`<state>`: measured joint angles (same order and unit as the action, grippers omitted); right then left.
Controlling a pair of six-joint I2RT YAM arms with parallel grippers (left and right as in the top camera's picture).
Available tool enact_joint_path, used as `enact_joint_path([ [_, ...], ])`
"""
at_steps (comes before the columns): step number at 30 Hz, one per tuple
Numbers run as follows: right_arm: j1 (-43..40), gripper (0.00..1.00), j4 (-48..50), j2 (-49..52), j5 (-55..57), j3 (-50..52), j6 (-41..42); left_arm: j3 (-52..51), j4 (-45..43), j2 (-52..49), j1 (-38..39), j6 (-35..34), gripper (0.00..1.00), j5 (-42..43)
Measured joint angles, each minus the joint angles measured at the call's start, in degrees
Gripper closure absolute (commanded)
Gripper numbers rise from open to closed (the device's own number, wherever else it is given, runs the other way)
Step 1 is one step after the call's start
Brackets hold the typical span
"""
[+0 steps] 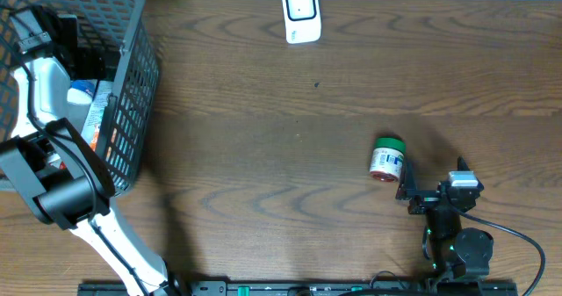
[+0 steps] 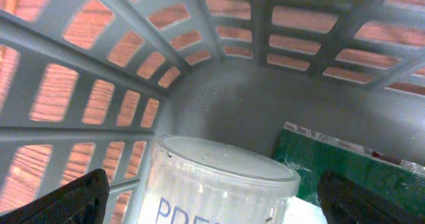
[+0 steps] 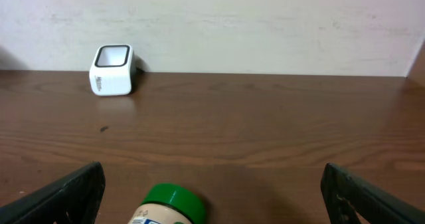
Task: Scan the item barcode
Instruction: 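Return the left gripper to the basket and grasp the cotton-swab tub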
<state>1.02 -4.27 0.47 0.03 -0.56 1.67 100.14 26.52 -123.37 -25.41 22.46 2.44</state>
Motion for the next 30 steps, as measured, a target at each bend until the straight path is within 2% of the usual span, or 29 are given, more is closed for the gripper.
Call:
enact_joint_path([
  [3,0.0,0.01,0.0,0.0,-0.02,0.0,0.0,0.0,-0.92,-2.54,-0.07,-0.15,0.02,0.0],
  [6,0.0,0.01,0.0,0.0,0.0,0.0,0.0,0.39,-2.14,-5.27,-0.09,-0.07,0.16,-0.48],
  [8,0.0,0.01,0.0,0.0,0.0,0.0,0.0,0.59,-2.4,-5.27,-0.09,-0.2,0.2,-0.83],
  [14,0.0,0.01,0.0,0.0,0.0,0.0,0.0,0.61,-2.08,-3.56,-0.31,-1.57,0.23,-0.85],
  [18,0.0,0.01,-0.02,0.0,0.0,0.0,0.0,-0.26,-1.64,4.48,-0.35,-5.75,0.23,-0.79],
  [25,0.0,0.01,-0.02,0.0,0.0,0.0,0.0,0.13,-0.76,25.99,-0.37,-12.44,0.23,-0.61],
  [30,0.0,0.01,0.0,0.0,0.0,0.0,0.0,0.31,8.37,36.26,-0.37,-18.14,0.24,0.37],
])
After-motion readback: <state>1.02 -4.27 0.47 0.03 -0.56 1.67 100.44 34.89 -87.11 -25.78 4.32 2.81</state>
